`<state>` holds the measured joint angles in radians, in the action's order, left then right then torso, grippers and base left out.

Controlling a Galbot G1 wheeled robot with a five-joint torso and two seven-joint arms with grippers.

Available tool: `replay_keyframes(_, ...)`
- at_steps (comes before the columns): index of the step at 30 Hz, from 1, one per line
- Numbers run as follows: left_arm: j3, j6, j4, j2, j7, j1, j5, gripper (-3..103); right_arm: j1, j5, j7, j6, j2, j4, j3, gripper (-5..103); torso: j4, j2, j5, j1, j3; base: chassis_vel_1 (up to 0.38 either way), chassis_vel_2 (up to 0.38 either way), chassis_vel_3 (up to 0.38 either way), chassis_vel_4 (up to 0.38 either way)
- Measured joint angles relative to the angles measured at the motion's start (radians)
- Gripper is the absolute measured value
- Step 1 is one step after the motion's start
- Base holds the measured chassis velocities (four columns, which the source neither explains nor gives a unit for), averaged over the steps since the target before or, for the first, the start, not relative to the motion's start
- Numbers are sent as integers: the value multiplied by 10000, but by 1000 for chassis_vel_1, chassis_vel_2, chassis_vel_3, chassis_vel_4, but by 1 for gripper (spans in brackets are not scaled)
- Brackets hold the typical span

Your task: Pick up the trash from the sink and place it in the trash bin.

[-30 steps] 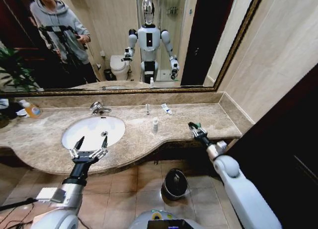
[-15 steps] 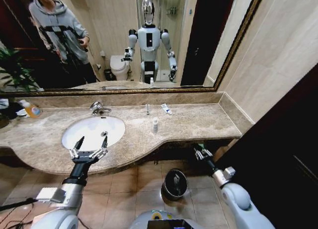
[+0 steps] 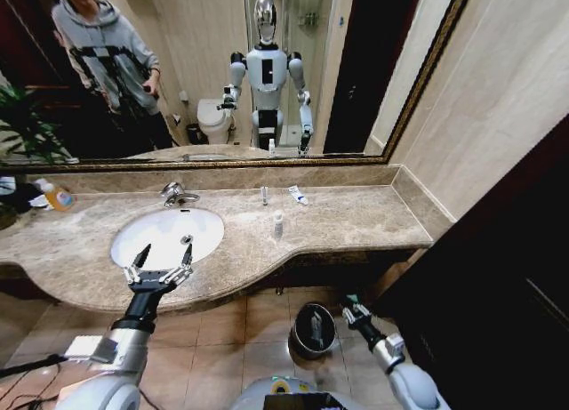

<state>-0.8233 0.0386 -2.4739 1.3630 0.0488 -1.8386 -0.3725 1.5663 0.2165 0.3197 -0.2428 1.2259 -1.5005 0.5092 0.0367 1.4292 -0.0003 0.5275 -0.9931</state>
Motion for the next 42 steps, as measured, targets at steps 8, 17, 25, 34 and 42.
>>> replay_keyframes(8, 0, 0, -1, 0, 0, 0, 0, 100, -1802, -1492, -206, 268, 594, 3174, -870, 24, 2, -1, 3, 0, -1, 0, 0, 0, 0)
replay_keyframes(17, 0, 1, 0, 0, 0, 0, 0, 100, -3474, -2823, -318, 694, 1270, 5512, -1609, 24, 2, -1, 0, 1, -1, 0, 0, 0, 0)
replay_keyframes(25, 0, 1, 0, 0, 0, 0, 0, 100, -4980, -3435, -388, 339, 2016, 8025, -1790, 24, 3, -1, 1, 1, -1, 0, 0, 0, 0)
replay_keyframes(34, 0, 1, 0, 0, 0, 1, 0, 100, -5502, -3773, -632, 115, 2204, 9280, -1631, 40, 1, -1, 3, 1, -1, 0, 0, 0, 0)
replay_keyframes(42, 0, 1, 0, 0, 0, 0, 0, 100, -5537, -3747, -882, -198, 2070, 9419, -1583, 73, 1, -1, 3, 1, -1, 0, 0, 0, 0)
